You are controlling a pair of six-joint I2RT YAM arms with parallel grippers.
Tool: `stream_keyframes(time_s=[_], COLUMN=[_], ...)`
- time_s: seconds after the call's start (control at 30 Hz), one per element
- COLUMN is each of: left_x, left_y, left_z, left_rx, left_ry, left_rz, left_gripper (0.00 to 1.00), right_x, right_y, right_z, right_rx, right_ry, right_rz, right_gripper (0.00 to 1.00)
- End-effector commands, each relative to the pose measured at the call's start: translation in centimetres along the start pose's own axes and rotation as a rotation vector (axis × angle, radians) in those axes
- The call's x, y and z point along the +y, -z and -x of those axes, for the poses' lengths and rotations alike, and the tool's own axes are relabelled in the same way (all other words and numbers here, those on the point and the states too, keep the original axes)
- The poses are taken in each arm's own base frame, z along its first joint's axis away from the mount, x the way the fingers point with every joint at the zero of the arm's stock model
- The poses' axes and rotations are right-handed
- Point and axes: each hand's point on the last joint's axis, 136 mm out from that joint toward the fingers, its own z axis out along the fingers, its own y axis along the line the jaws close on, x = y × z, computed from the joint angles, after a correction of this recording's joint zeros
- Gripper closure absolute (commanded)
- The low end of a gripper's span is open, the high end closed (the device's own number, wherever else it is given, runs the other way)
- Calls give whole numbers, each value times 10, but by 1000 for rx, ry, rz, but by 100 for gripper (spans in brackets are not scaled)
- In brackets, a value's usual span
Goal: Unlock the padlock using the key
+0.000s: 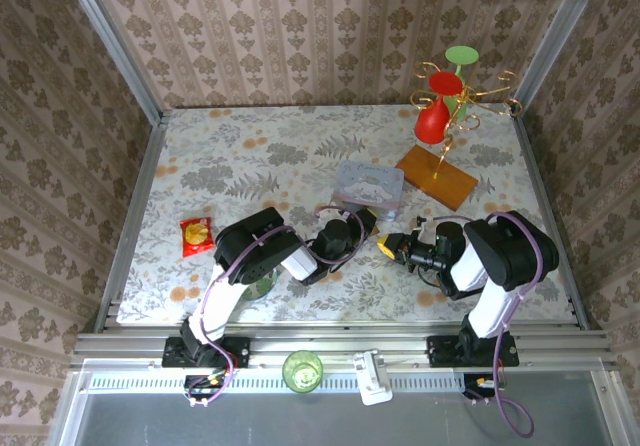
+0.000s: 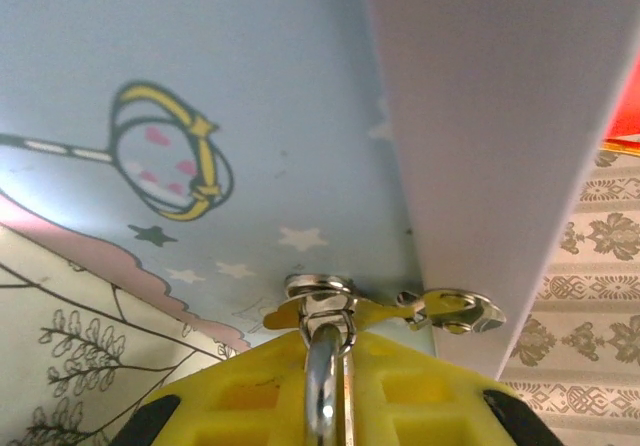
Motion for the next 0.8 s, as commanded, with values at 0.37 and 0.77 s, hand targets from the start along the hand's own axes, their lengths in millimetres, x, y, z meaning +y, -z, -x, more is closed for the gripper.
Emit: stream_keyframes(time_s=[0.37,0.77], left_x=[-35,-35], left_y=[-9,-14], left_z=[-6,-17], left_rx=[-33,0], left_ry=[16,37], left_rz=[-112,-121], left_gripper=[100,100], right_x=[-1,17], right_y=[11,-2], right_z=[18,30], right_rx=[-169,-193], right_ry=[-101,-116], right_rz=[-13,28], right_gripper=[100,100])
